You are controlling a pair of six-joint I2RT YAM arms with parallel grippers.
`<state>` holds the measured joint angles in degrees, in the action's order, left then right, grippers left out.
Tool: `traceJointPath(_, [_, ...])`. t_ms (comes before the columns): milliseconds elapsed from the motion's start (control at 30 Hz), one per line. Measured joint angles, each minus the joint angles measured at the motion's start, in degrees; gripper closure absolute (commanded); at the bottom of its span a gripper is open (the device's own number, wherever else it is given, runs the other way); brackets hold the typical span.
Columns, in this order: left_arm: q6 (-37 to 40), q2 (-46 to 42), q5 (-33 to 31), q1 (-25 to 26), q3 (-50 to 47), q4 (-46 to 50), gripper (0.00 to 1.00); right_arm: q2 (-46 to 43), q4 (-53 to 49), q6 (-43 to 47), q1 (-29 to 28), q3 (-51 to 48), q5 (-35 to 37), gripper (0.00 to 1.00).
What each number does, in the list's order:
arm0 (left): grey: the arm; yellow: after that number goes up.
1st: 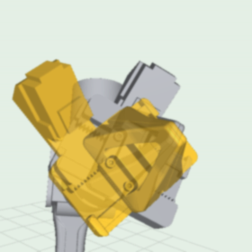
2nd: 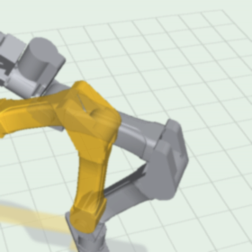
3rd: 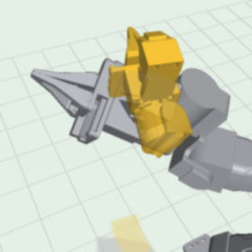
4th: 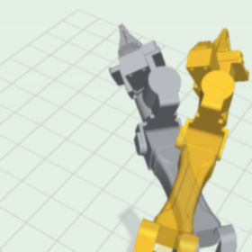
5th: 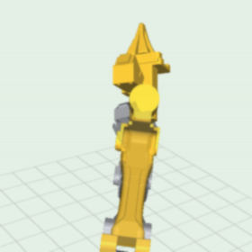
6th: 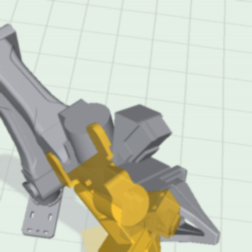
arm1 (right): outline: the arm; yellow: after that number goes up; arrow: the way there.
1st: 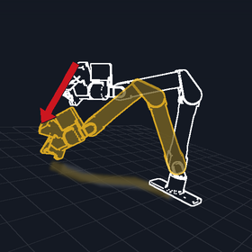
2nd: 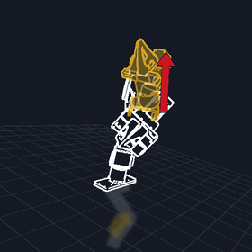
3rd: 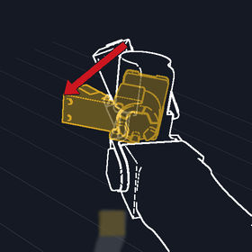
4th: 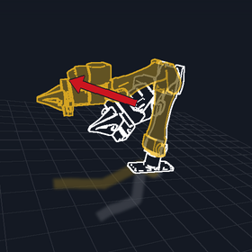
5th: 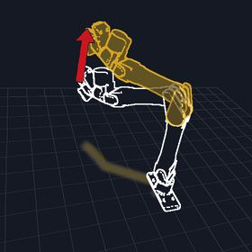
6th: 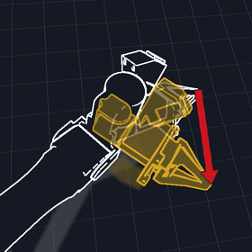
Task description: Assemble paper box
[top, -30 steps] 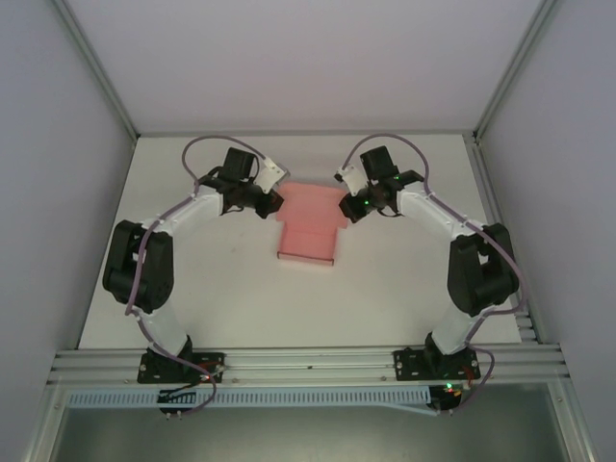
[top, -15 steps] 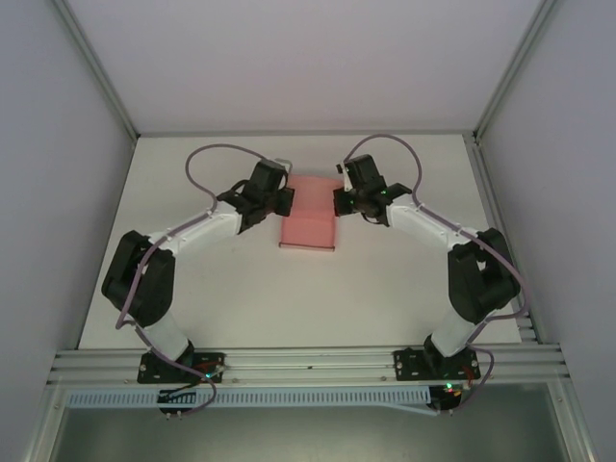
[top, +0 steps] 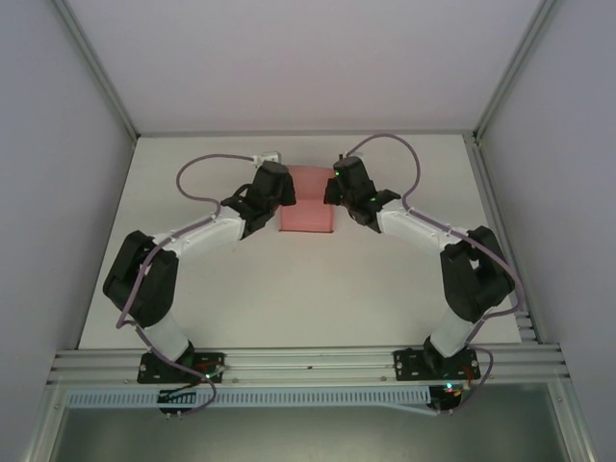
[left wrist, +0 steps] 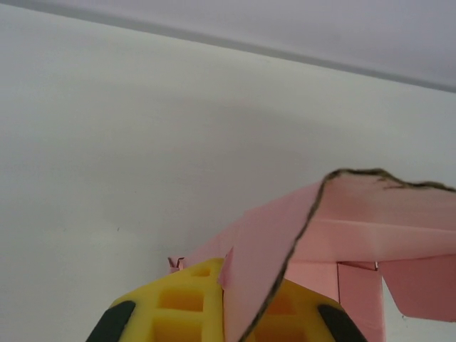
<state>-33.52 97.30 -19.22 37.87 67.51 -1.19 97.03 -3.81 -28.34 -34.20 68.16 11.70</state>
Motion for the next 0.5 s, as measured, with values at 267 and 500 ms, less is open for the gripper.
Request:
traceJointPath(267, [0.0,4.0,4.4,-1.1,-0.1,-3.6,1.00,0.7,5.0,-0.4,-0.3,-4.6,2.0,1.00])
traceJointPath(500, [-0.5,4.6,6.2,-1.6,-4.4,-9.5,1.00,1.4,12.5,-1.1,-2.1,-9.1,5.1,1.00])
